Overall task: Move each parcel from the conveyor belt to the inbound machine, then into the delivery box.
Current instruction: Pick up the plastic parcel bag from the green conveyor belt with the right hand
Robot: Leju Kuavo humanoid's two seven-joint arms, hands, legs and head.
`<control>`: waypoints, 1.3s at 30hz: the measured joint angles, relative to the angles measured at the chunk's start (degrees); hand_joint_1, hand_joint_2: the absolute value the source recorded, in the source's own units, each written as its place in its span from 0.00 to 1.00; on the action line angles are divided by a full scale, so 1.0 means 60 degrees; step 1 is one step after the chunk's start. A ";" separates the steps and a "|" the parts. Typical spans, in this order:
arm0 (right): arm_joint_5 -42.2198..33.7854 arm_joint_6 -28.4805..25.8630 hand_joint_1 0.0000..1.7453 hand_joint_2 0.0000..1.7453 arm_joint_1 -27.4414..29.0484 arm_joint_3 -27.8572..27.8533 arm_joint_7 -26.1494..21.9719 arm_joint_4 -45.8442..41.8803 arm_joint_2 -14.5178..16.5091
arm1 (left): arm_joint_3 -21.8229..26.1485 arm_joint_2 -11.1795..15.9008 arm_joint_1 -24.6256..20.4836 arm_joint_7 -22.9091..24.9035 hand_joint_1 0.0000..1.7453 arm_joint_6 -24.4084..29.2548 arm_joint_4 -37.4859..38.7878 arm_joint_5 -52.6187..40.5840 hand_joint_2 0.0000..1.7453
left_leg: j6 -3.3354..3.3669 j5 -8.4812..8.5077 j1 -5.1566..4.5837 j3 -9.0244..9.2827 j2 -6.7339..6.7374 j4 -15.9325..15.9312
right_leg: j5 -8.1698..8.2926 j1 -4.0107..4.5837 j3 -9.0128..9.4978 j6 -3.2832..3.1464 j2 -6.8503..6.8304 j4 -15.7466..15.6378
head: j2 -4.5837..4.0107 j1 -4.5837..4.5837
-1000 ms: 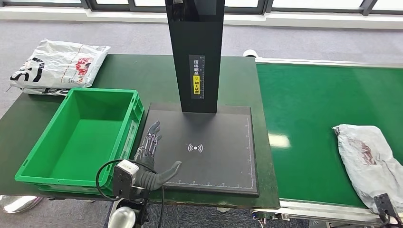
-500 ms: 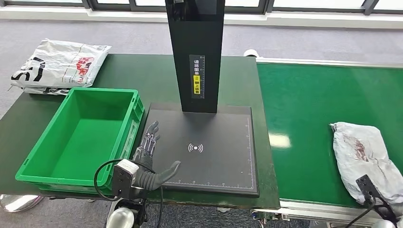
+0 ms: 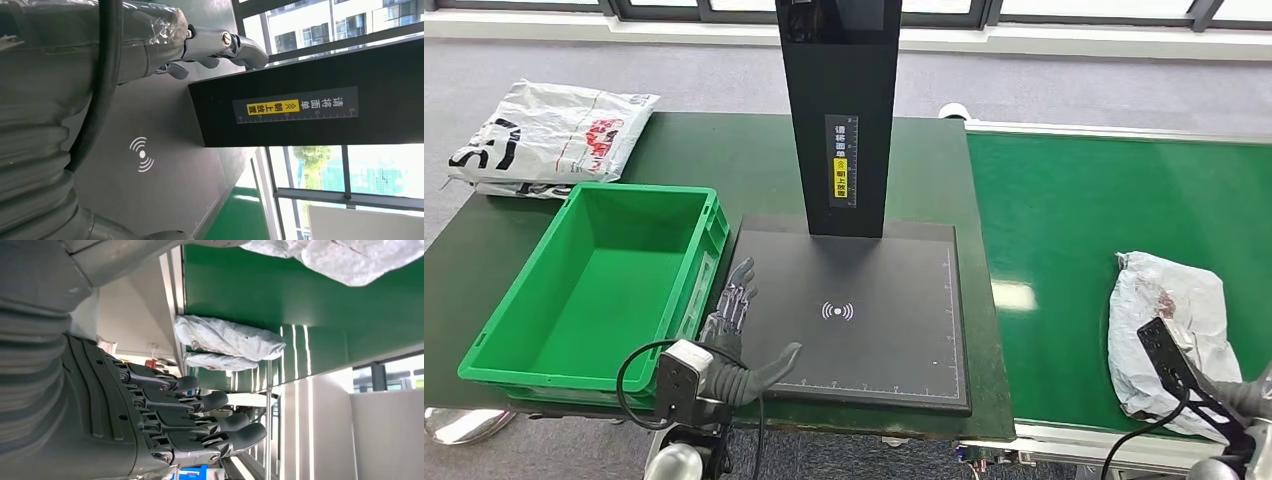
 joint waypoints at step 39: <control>-0.2302 -0.0196 0.00 1.00 -0.3927 -0.0795 -0.1356 0.8961 -0.2411 | 0.0068 0.0053 -0.0492 -0.0166 0.00 -0.0326 0.0528 0.0404 1.00 | 0.0020 0.0013 -0.0023 0.0000 0.0004 0.0008 | 0.0029 -0.0022 -0.0007 0.0037 0.0018 -0.0003 | 0.0000 0.0000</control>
